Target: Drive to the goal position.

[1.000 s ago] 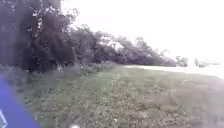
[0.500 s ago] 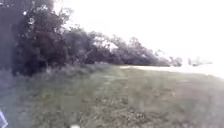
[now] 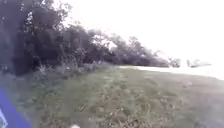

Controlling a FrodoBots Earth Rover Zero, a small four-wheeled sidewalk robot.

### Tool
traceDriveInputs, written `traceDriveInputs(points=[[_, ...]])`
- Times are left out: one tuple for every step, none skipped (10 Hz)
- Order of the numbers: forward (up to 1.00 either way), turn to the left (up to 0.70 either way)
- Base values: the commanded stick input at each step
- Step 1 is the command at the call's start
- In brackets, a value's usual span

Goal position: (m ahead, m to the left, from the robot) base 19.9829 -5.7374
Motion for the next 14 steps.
traceDriveInputs(points=[[0.7, 0.0], [0.7, 0.0], [0.7, 0.0], [0.7, 0.0], [0.7, 0.0], [0.7, 0.0], [0.7, 0.0], [0.7, 0.0], [0.7, -0.15], [0.7, -0.26], [0.7, -0.35], [0.7, -0.35], [0.7, -0.35], [0.7, -0.35]])
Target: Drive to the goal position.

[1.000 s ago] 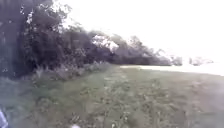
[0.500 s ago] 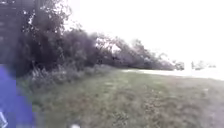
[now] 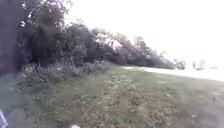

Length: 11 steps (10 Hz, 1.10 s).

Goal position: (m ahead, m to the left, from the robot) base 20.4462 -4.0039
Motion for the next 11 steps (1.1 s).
traceDriveInputs(points=[[0.7, -0.35], [0.7, -0.35], [0.7, -0.35], [0.7, -0.27], [0.7, -0.13], [0.7, 0.0], [0.7, 0.0], [0.7, 0.0], [0.7, 0.0], [0.7, 0.0], [0.7, 0.0]])
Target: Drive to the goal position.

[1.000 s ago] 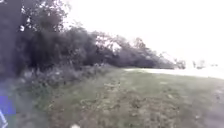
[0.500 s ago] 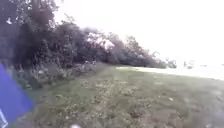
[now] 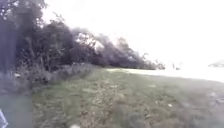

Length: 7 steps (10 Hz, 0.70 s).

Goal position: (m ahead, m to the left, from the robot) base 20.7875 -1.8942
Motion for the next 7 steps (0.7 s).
traceDriveInputs(points=[[0.7, 0.0], [0.7, -0.05], [0.7, -0.19], [0.7, -0.34], [0.7, -0.25], [0.7, -0.16], [0.7, 0.0]])
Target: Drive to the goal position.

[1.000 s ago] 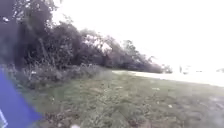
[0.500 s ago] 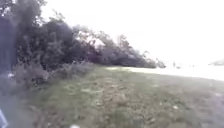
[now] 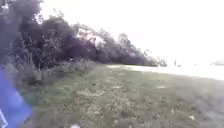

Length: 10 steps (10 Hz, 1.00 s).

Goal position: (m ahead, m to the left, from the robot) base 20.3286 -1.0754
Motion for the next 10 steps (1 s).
traceDriveInputs(points=[[0.7, 0.0], [0.7, 0.0], [0.7, 0.0], [0.7, 0.0], [0.7, 0.0], [0.7, 0.0], [0.7, -0.35], [0.7, -0.35], [0.7, -0.35], [0.7, -0.35]])
